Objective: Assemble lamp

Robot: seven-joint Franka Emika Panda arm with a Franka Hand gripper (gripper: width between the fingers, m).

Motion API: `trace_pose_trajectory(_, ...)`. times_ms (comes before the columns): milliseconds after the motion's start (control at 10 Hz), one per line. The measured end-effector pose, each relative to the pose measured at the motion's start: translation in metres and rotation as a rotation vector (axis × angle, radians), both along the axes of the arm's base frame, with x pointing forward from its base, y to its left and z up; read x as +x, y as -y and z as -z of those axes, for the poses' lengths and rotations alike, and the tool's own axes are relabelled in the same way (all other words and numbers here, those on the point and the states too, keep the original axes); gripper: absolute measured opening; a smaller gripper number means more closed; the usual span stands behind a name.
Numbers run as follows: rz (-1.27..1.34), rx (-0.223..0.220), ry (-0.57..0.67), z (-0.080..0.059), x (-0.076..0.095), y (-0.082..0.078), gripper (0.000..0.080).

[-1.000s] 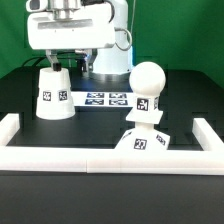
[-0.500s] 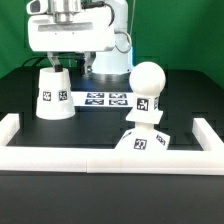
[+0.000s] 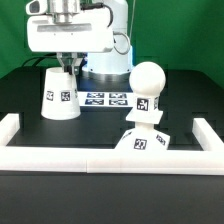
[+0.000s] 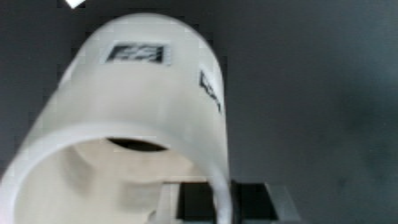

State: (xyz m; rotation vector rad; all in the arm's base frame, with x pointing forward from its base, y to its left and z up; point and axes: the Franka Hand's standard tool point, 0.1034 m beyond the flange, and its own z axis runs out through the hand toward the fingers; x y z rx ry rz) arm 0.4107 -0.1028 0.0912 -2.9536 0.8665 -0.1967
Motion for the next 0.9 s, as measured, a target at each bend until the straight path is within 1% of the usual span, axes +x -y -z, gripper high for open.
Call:
trace_pose_trajectory(600,0.001,0.005,-0.003,0.0,0.001,0.0,0.0042)
trace_pose_trajectory(700,0.003,0.014,-0.008,-0.001,0.004,0.0,0.0042)
trace_pose_trajectory(900,0.001,0.011,-0.006,0.0,0.012,-0.004,0.0042)
